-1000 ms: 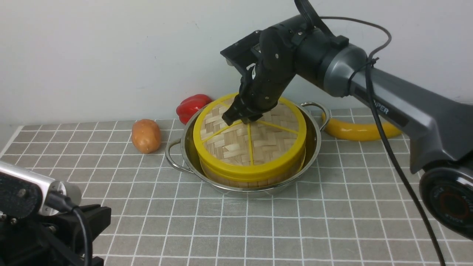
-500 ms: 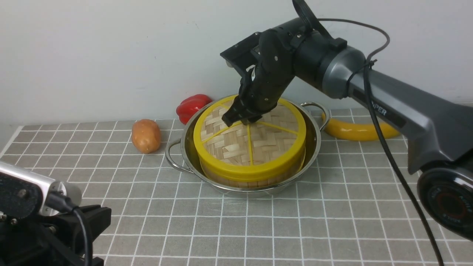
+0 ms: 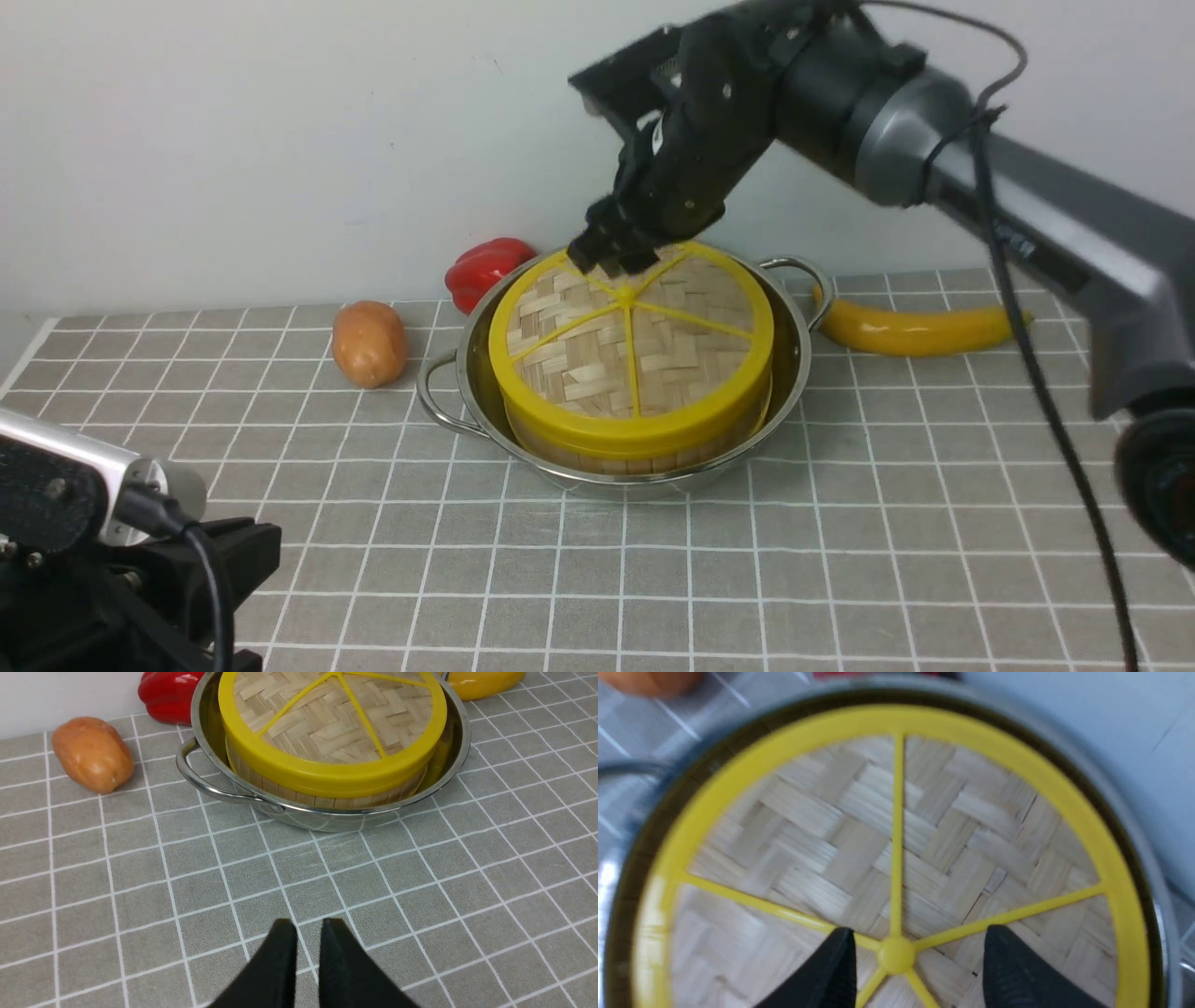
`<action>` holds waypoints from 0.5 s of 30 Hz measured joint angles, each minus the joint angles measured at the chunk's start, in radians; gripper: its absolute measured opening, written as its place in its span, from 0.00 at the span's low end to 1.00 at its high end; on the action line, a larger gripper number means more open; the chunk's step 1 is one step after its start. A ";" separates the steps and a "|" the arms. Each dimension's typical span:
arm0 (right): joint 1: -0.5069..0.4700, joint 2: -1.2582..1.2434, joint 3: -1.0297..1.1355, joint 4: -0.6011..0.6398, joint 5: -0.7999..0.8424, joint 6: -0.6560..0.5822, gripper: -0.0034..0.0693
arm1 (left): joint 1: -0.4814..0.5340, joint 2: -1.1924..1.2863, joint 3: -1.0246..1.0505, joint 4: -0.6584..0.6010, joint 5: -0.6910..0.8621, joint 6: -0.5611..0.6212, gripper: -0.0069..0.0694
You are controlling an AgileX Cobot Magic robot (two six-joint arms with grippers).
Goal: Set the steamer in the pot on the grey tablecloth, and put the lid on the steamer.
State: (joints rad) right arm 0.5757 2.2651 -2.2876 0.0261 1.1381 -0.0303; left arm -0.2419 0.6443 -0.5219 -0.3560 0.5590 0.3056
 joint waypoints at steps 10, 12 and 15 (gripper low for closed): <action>0.000 -0.426 0.019 0.019 0.081 0.000 0.58 | 0.000 0.000 0.000 0.013 -0.021 0.000 0.19; 0.000 -0.579 0.053 -0.010 0.080 0.000 0.58 | 0.000 0.000 0.000 0.027 -0.044 0.002 0.19; 0.000 -0.771 0.123 -0.050 0.074 0.000 0.58 | 0.000 0.000 0.000 0.034 -0.080 0.007 0.19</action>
State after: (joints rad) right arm 0.5757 1.4944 -2.1646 -0.0244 1.2117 -0.0307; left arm -0.2419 0.6443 -0.5219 -0.3220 0.4793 0.3121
